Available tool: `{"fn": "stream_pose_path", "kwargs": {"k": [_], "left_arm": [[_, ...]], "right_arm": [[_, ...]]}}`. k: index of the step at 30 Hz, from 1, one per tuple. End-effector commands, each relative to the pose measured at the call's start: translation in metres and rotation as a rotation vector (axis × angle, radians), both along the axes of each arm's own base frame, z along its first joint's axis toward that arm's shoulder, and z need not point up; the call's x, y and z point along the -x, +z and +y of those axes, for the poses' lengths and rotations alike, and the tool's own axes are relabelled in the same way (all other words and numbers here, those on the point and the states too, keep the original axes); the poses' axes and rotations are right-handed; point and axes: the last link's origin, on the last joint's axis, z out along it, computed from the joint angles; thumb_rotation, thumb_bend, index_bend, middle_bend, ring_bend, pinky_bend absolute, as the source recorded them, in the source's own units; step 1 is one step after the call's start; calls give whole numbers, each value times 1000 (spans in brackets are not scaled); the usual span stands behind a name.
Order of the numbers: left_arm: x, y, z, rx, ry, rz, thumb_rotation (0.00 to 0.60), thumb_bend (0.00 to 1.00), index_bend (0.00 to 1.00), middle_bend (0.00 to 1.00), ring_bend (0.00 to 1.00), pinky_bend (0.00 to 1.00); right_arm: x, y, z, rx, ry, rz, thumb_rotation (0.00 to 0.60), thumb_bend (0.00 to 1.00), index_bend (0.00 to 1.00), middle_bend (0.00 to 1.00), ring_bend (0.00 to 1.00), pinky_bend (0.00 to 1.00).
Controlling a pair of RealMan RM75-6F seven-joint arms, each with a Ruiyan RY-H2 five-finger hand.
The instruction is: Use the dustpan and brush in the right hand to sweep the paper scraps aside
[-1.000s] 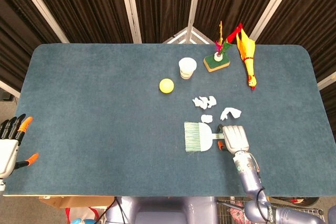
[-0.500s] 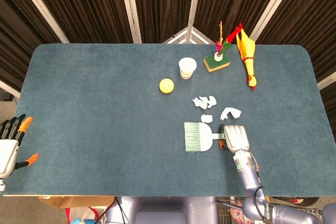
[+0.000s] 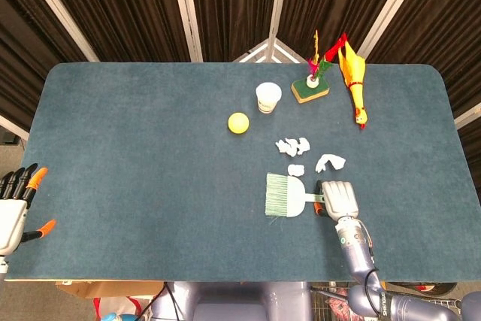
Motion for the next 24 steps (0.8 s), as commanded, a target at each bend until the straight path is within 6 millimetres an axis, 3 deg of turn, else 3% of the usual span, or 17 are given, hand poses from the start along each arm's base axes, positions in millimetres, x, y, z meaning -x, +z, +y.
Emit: {"fn": "stream_pose_path", "kwargs": {"k": [1, 14, 24], "left_arm": [[0, 0, 0, 3, 3, -1, 600, 0, 0, 0, 0, 20], [-1, 0, 0, 3, 1, -1, 600, 0, 0, 0, 0, 20], [0, 0, 0, 4, 2, -1, 600, 0, 0, 0, 0, 20]], "right_arm": [[-4, 9, -3, 22, 21, -9, 600, 582, 767, 930, 971, 832], [-27, 66, -16, 102, 108, 24, 600, 610, 768, 930, 971, 832], [-58, 85, -19, 112, 172, 39, 600, 618, 776, 930, 971, 832]]}}
